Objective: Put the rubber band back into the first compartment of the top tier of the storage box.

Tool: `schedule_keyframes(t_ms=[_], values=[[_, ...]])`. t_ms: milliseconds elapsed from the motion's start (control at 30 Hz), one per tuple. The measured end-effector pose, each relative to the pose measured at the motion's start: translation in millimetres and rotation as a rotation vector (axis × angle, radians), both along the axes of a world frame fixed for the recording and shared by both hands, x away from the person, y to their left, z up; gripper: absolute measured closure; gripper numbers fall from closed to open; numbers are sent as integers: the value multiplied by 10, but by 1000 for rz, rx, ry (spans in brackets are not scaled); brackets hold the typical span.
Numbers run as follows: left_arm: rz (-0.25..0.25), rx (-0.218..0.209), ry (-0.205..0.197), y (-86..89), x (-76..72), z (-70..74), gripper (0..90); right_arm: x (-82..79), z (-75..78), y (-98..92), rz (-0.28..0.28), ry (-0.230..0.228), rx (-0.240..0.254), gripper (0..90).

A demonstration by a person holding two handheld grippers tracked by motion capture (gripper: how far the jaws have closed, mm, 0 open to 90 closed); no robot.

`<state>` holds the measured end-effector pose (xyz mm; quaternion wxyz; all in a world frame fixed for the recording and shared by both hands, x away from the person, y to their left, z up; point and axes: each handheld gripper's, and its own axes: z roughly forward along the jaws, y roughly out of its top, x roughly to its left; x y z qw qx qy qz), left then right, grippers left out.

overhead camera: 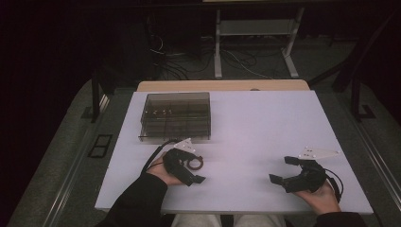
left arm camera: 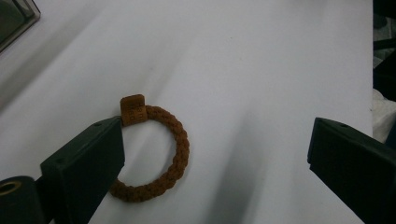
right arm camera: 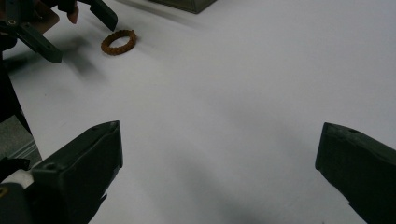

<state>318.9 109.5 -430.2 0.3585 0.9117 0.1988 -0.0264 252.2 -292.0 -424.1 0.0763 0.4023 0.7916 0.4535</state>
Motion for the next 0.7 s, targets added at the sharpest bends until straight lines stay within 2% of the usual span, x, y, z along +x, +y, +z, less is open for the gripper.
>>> schedule_keyframes(t_ms=[267, 400, 467, 700], values=[[-9, 20, 9, -6, 37, -37, 120, 1, -3, 1, 2, -2, -2, 0], [-13, 17, 30, -5, 49, -52, 168, 2, -4, 2, 3, 0, -2, 0], [-17, 18, 27, -1, 52, -52, 182, 2, -4, 2, 3, 0, -2, 0], [-11, 28, -5, -4, 37, -51, 374, 0, -6, 6, 6, 1, -4, 0]])
